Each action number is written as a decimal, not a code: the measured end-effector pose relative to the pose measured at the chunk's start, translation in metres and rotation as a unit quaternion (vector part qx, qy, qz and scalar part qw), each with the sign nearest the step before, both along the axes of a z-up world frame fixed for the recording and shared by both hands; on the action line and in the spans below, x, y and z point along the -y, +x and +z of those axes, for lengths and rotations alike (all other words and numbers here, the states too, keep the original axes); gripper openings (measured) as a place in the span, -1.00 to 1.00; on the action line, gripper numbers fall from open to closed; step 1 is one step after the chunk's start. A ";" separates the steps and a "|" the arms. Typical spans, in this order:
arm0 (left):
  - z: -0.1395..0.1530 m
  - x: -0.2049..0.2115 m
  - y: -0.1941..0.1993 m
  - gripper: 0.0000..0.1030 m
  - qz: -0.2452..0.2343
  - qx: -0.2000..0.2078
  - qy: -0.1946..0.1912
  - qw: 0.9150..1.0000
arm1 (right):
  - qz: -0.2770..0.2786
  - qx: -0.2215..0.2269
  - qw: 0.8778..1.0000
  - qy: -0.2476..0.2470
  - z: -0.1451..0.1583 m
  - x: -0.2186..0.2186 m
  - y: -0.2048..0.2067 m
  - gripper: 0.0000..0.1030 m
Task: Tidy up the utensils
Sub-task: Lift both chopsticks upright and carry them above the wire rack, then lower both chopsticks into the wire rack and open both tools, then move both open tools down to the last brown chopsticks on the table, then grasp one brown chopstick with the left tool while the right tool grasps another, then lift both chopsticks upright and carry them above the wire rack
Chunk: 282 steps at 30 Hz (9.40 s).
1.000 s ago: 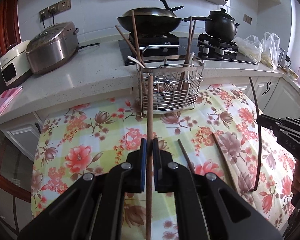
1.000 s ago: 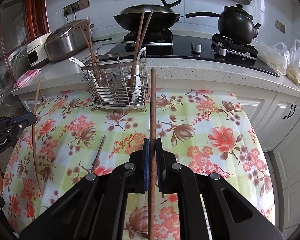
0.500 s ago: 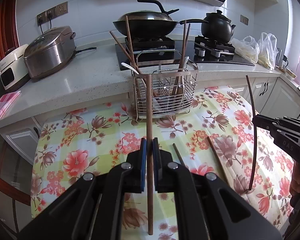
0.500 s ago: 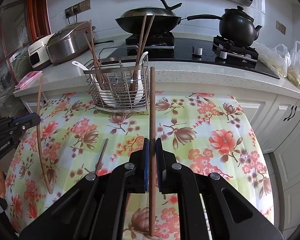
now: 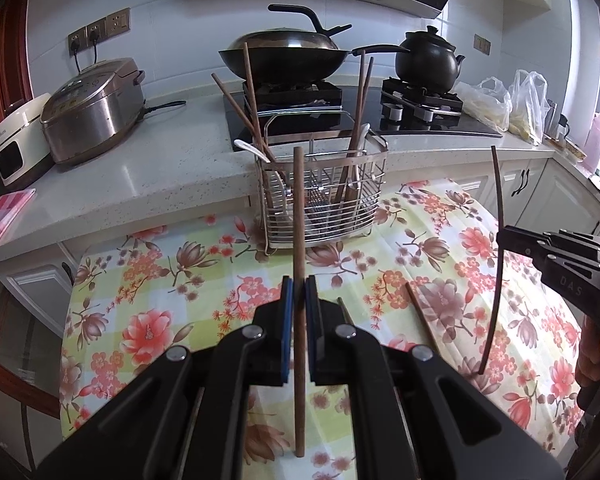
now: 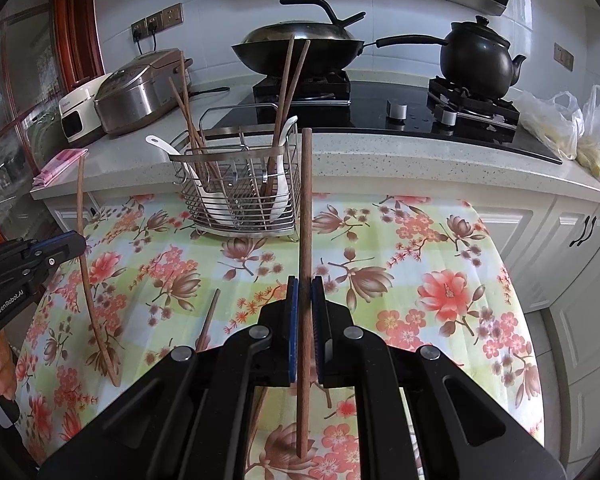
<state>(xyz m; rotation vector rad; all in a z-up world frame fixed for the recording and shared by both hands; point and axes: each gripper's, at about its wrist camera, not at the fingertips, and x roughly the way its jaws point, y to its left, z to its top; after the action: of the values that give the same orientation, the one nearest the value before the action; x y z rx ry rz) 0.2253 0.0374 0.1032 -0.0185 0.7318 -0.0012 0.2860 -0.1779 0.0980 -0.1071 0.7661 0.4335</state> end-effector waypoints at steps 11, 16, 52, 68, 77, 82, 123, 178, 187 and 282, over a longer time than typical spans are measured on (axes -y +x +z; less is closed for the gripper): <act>0.047 -0.011 0.017 -0.88 -0.026 0.023 -0.022 0.999 | 0.006 0.014 1.000 0.005 0.028 0.000 0.014 -0.83; 0.058 -0.015 0.024 -0.88 -0.024 0.028 -0.028 0.999 | 0.005 0.014 1.000 0.007 0.033 0.000 0.020 -0.83; 0.184 -0.020 0.143 -0.88 -0.035 0.076 0.002 0.997 | 0.059 0.050 0.996 0.033 0.180 -0.090 0.144 -0.83; 0.127 -0.036 0.179 -0.88 -0.008 0.033 -0.032 0.999 | 0.050 -0.012 0.998 0.029 0.121 -0.096 0.176 -0.83; 0.108 -0.044 0.184 -0.88 0.008 0.013 -0.033 0.999 | 0.048 -0.045 0.997 0.026 0.092 -0.100 0.184 -0.83; 0.099 -0.048 0.185 -0.88 0.013 0.002 -0.032 0.999 | 0.045 -0.061 0.997 0.022 0.077 -0.102 0.189 -0.83; -0.091 0.000 0.032 -0.16 0.011 -0.106 -0.104 0.989 | -0.081 -0.085 0.993 0.001 -0.090 0.037 0.011 0.16; -0.115 -0.031 0.013 -0.87 0.035 -0.121 -0.049 0.991 | -0.013 -0.086 0.996 -0.021 -0.104 -0.032 -0.012 -0.86; -0.083 -0.021 0.005 -0.88 0.026 -0.086 -0.055 0.994 | -0.013 -0.066 0.998 -0.001 -0.077 -0.023 -0.020 -0.86; -0.014 -0.002 -0.003 -0.88 0.004 -0.011 -0.045 0.999 | 0.003 0.003 1.000 0.025 0.002 -0.016 -0.025 -0.86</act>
<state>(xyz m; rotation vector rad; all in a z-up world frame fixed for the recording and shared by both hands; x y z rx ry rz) 0.2219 0.0398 0.0894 -0.1083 0.7535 -0.0269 0.2615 -0.1624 0.1001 -0.0647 0.7484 0.4566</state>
